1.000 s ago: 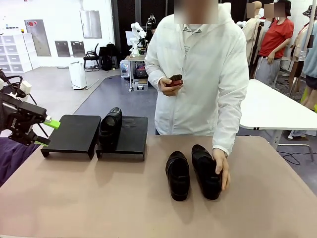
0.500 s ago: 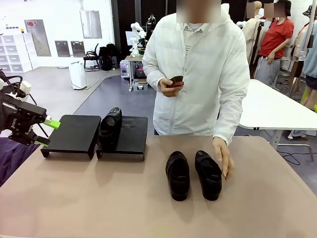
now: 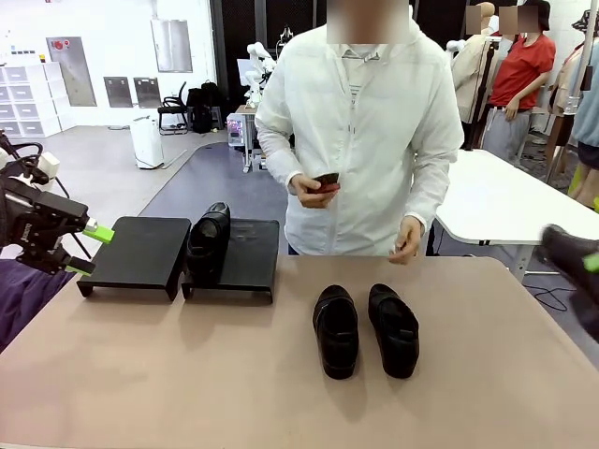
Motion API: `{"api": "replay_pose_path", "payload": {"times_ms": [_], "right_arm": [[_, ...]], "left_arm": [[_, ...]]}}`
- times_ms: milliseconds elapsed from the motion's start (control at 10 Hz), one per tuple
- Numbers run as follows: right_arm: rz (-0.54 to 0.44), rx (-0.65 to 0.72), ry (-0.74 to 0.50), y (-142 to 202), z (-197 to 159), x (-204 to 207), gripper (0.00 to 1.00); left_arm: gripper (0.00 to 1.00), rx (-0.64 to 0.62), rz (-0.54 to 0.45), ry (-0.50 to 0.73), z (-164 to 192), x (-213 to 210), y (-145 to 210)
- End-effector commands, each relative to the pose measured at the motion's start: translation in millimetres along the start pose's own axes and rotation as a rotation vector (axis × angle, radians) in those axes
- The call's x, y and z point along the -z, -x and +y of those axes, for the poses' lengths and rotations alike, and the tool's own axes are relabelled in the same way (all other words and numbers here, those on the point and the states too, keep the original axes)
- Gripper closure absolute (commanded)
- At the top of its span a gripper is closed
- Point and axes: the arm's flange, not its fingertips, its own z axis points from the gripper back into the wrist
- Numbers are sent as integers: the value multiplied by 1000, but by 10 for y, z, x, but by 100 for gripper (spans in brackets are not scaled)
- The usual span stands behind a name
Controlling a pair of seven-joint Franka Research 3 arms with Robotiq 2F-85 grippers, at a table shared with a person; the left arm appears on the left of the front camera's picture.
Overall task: Organize the shoes by placing them on the stand.
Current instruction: Pick up one Shoe and place it in the middle of the table.
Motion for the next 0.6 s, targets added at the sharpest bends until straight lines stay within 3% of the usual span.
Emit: {"api": "replay_pose_path", "payload": {"times_ms": [0, 200, 400, 500], "right_arm": [[-135, 11, -91, 147, 863, 253, 100], [50, -166, -282, 180, 1607, 576, 100], [195, -285, -309, 204, 2372, 1263, 100], [205, -314, -290, 239, 2660, 1662, 100]], "left_arm": [[2, -5, 6, -1, -12, -20, 11], [2, -5, 6, -1, -12, -20, 11], [2, -5, 6, -1, -12, -20, 11], [2, -5, 6, -1, -12, -20, 11]]}}
